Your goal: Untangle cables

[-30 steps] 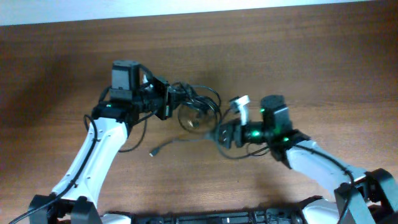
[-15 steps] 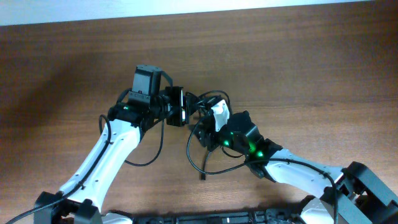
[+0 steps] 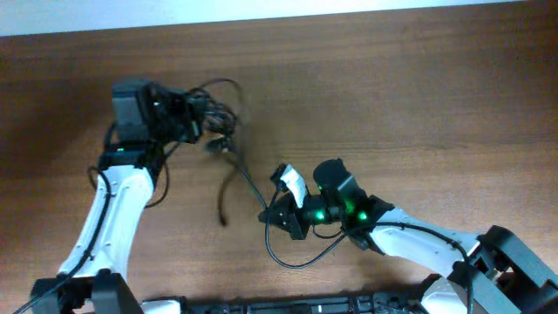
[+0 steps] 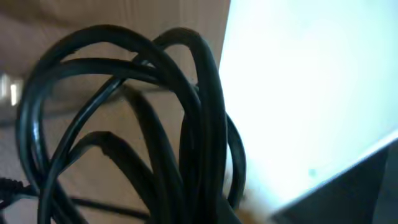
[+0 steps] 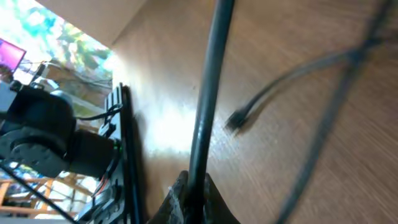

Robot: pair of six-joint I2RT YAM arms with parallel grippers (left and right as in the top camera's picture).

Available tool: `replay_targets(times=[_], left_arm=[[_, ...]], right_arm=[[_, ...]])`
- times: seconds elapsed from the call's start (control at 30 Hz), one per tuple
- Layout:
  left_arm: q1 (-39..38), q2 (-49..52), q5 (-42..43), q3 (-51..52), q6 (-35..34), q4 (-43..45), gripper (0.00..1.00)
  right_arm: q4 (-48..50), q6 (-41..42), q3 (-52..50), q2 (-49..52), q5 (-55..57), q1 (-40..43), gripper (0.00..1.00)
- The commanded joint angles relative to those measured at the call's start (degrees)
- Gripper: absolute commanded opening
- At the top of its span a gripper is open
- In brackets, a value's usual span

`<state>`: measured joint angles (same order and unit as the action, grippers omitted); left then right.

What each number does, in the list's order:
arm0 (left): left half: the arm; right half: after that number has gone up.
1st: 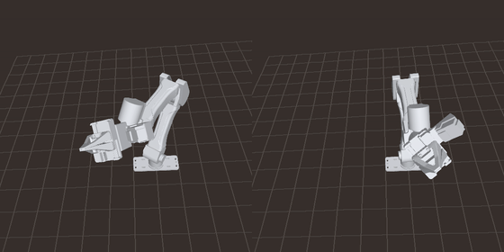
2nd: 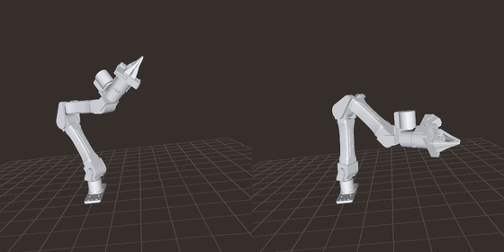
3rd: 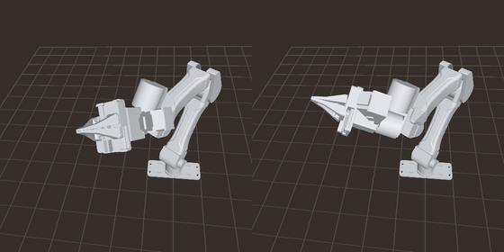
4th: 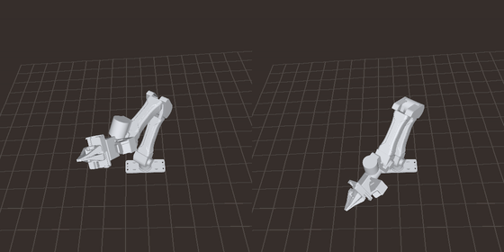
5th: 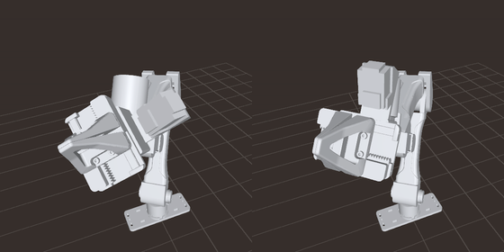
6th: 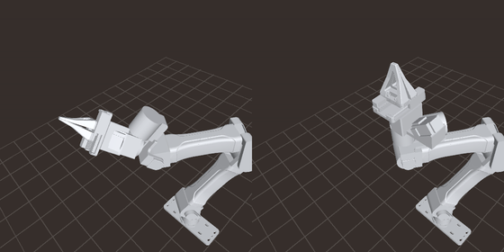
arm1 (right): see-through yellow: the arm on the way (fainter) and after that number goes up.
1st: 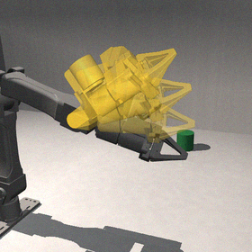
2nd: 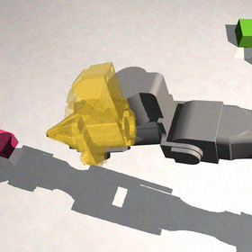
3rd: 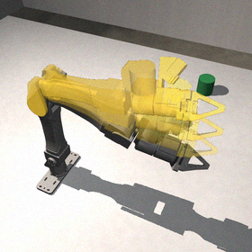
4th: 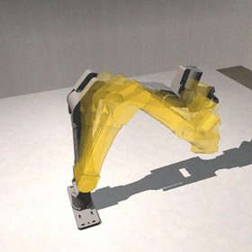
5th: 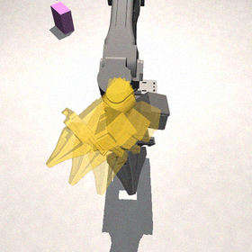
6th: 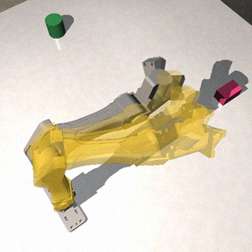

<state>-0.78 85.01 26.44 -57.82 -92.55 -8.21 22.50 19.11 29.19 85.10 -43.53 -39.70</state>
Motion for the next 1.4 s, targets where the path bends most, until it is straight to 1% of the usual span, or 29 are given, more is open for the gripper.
replay_targets(times=[0.0,0.07,0.1,0.13,0.17,0.2,0.27,0.33,0.37,0.47,0.5,0.57,0.67,0.7,0.73,0.77,0.8,0.83,0.93,1.0,1.03,1.1,1.13,1.17,1.23,1.27,1.3,1.33,1.37], left_arm=[[3.65,-0.70,-6.01,-1.84,0.55,-2.08,0.00],[3.82,-0.70,-2.75,-1.84,3.41,-4.74,0.00],[3.82,-0.70,-0.04,-1.84,7.52,-5.44,0.00],[3.82,-0.70,3.41,-1.84,14.10,-5.55,0.00],[3.82,-0.70,9.46,-1.84,25.68,-4.98,0.00],[3.82,-0.70,15.82,-1.84,37.27,-3.54,0.00],[3.82,-0.70,26.12,-1.84,50.36,-2.73,0.00],[2.99,-0.70,41.57,-1.81,67.91,-4.15,0.00],[2.16,-0.70,45.27,-1.79,73.02,-5.42,0.00],[-2.05,-0.70,45.57,-1.77,83.60,-12.68,0.00],[-4.83,-0.70,45.57,-1.77,88.65,-16.26,0.00],[-8.13,-0.70,43.04,-1.73,91.12,-18.78,0.00],[-11.74,-0.68,37.64,-1.68,91.08,-21.22,0.00],[-12.13,-0.70,37.70,-1.68,91.08,-21.22,0.00],[-12.44,-0.70,37.81,-1.68,91.03,-21.22,0.00],[-12.48,-0.70,37.90,-1.68,90.86,-21.24,0.00],[-12.46,-0.70,39.36,-1.68,90.88,-21.22,0.00],[-12.46,-0.70,40.44,-1.68,90.88,-21.22,0.02],[-11.17,-0.70,36.85,-1.68,90.88,-21.27,0.11],[-8.63,-0.70,22.58,-1.68,90.33,-22.77,0.20],[-7.43,-0.70,15.67,-1.68,87.82,-23.91,0.17],[-3.93,-0.70,-1.20,-1.68,75.63,-25.38,0.20],[-2.69,-0.70,-5.20,-1.68,70.51,-25.35,0.21],[-2.03,-0.70,-5.40,-1.68,66.29,-24.94,0.22],[-2.78,-0.70,2.49,-1.68,68.87,-22.29,0.23],[-4.00,-0.70,11.26,-1.68,77.40,-19.85,0.28],[-5.73,-0.70,19.50,-1.68,86.86,-18.38,0.46],[-7.15,-0.70,22.99,-1.68,92.21,-18.34,0.59],[-9.68,-0.70,23.12,-1.68,97.57,-18.40,0.64]], right_arm=[[-0.94,-0.17,-0.50,0.37,-1.18,-0.31,0.04],[-1.01,-0.02,-0.50,0.37,-0.13,0.15,0.04],[-1.31,0.02,-0.50,0.39,0.04,1.27,0.04],[-1.92,0.00,-0.50,0.37,0.04,3.06,0.17],[-3.48,0.00,-0.50,0.33,0.00,6.25,0.59],[-4.98,-0.02,-0.50,0.07,-0.70,9.75,0.79],[-6.91,-0.02,-0.50,-0.59,-5.11,16.55,0.99],[-6.05,-0.02,-0.50,-1.03,-16.90,25.97,0.99],[-5.57,-0.02,-0.50,-1.03,-22.16,30.05,0.99],[-5.18,-1.46,-0.50,-1.03,-32.22,37.20,0.99],[-2.78,-7.45,-0.50,-1.03,-33.97,37.90,0.99],[1.77,-12.37,-0.50,-1.01,-33.79,37.44,0.99],[9.66,-13.33,-0.50,-1.01,-28.52,33.90,0.99],[9.77,-13.35,-0.50,-1.01,-25.75,32.02,0.99],[9.66,-13.35,-0.50,-1.01,-21.59,28.81,0.85],[9.66,-13.33,-0.50,-1.01,-18.45,26.62,0.63],[8.66,-13.35,-0.50,-1.01,-10.82,23.82,0.23],[6.67,-13.33,-0.50,-1.01,-3.93,22.38,0.04],[3.32,-12.07,-0.50,-1.20,0.44,23.74,0.04],[1.46,-5.95,-0.50,-2.69,-0.20,28.37,0.04],[0.50,-3.98,-0.50,-3.98,-2.75,31.56,0.04],[-0.07,-1.03,-0.50,-7.56,-11.80,39.34,0.04],[-0.20,1.49,-0.50,-8.66,-12.46,41.55,0.04],[-0.66,2.43,-0.50,-9.22,-12.52,42.38,0.04],[-1.38,2.36,-0.50,-9.27,-12.66,41.00,0.04],[-1.49,2.16,-0.50,-9.25,-12.63,39.10,0.04],[-1.53,2.16,-0.50,-9.27,-12.61,37.38,0.04],[-1.55,2.16,-0.50,-9.27,-12.63,36.20,0.04],[-1.64,2.19,-0.50,-9.27,-12.83,34.82,0.04]])
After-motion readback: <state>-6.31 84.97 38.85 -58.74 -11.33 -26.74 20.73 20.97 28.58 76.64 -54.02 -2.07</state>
